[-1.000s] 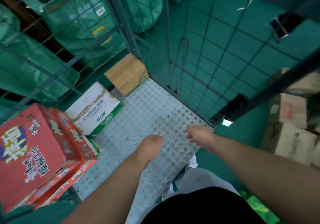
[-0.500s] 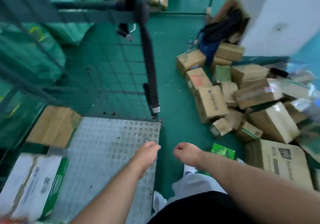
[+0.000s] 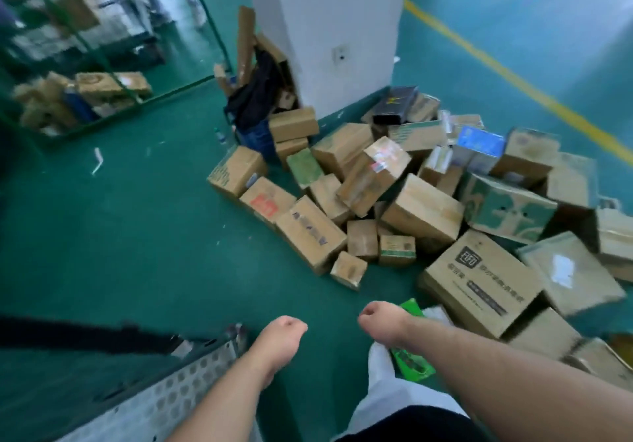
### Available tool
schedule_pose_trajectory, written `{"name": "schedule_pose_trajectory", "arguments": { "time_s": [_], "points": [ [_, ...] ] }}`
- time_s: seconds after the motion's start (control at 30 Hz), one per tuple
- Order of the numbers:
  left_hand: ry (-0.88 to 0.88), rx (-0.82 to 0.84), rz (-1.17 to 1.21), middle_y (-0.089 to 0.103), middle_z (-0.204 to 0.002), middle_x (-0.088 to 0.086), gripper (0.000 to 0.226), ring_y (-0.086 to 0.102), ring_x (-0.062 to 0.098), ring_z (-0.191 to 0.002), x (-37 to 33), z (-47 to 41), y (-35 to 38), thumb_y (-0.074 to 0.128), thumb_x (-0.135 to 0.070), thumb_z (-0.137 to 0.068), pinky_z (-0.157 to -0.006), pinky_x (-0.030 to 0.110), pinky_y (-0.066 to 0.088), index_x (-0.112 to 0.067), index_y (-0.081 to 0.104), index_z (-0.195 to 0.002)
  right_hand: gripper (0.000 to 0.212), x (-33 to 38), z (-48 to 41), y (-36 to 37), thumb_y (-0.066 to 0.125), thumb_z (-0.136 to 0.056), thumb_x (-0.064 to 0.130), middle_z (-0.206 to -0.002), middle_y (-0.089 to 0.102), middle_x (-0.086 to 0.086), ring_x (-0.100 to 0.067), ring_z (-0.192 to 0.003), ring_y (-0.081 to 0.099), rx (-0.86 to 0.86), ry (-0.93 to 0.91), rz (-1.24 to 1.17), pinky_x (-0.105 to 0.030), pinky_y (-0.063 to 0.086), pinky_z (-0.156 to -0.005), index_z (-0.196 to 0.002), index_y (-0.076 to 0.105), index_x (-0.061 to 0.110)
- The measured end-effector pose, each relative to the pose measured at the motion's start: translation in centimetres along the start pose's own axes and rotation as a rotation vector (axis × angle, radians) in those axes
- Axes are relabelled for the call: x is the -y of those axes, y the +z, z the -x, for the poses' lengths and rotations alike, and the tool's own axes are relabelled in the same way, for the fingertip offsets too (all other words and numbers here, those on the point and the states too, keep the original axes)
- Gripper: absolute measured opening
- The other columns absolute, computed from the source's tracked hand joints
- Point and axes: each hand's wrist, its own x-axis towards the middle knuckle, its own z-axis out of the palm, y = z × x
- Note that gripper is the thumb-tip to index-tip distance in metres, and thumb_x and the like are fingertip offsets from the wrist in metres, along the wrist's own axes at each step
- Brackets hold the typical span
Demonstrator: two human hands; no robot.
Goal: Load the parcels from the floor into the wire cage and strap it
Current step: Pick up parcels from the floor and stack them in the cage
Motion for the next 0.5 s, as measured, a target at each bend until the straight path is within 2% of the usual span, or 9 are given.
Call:
{"name": "schedule_pose_trajectory", "arguments": {
  "time_s": [0.07, 0.13, 0.17, 0.27, 0.4, 0.5],
  "points": [
    [0.036, 0.032, -0.051, 0.066, -0.110, -0.007, 0.020, 0.064, 0.017, -0.104, -4.2, -1.1, 1.0, 0.053, -0.038, -0.096, -0.081, 0.030, 0.048, -0.028, 0.065, -0.108, 0.030, -0.8, -1.6, -3.8, 0.046, -0.101, 0.028, -0.119, 0.068, -0.005, -0.021, -0.107, 0.062, -0.041, 0.034, 0.004, -0.025, 0.047, -0.084, -0.121, 0.065, 0.014],
    [0.069, 0.071, -0.080, 0.065, -0.115, -0.010, 0.024, 0.063, 0.016, -0.109, -7.9, -1.6, 1.8, 0.053, -0.042, -0.096, -0.092, 0.033, 0.050, -0.033, 0.064, -0.116, 0.028, -1.3, -3.0, -7.0, 0.046, -0.102, 0.027, -0.115, 0.066, -0.006, -0.023, -0.106, 0.062, -0.100, 0.063, -0.018, -0.025, 0.045, -0.084, -0.117, 0.065, 0.013],
    [0.082, 0.093, -0.088, 0.065, -0.117, -0.012, 0.026, 0.063, 0.015, -0.110, -9.2, -1.6, 2.0, 0.053, -0.043, -0.096, -0.093, 0.034, 0.049, -0.035, 0.063, -0.118, 0.029, -1.4, -3.5, -8.2, 0.046, -0.102, 0.027, -0.112, 0.065, -0.006, -0.023, -0.102, 0.061, -0.127, 0.061, -0.046, -0.024, 0.043, -0.081, -0.118, 0.064, 0.012],
    [0.102, 0.141, -0.121, 0.067, -0.114, -0.011, 0.024, 0.065, 0.012, -0.105, -12.3, -2.4, 2.0, 0.052, -0.041, -0.099, -0.081, 0.029, 0.047, -0.034, 0.064, -0.119, 0.031, -0.9, -5.0, -11.0, 0.043, -0.104, 0.024, -0.106, 0.059, -0.005, -0.021, -0.095, 0.053, -0.140, 0.079, -0.134, -0.023, 0.039, -0.078, -0.124, 0.062, 0.009],
    [0.052, 0.171, -0.152, 0.068, -0.109, -0.005, 0.022, 0.067, 0.017, -0.098, -13.8, -5.6, 0.7, 0.050, -0.037, -0.100, -0.075, 0.029, 0.045, -0.024, 0.066, -0.110, 0.018, -0.1, -7.7, -11.8, 0.047, -0.101, 0.023, -0.104, 0.060, -0.006, -0.022, -0.093, 0.053, -0.128, 0.108, -0.205, -0.026, 0.043, -0.081, -0.108, 0.062, 0.015],
    [-0.004, 0.194, -0.263, 0.063, -0.097, 0.000, 0.026, 0.058, 0.019, -0.084, -14.8, -9.2, -1.0, 0.050, -0.037, -0.096, -0.071, 0.032, 0.041, -0.016, 0.063, -0.101, 0.028, 1.3, -9.0, -11.3, 0.048, -0.102, 0.028, -0.108, 0.063, -0.003, -0.019, -0.095, 0.057, -0.105, 0.157, -0.237, -0.025, 0.043, -0.080, -0.122, 0.063, 0.015]
  ]
}}
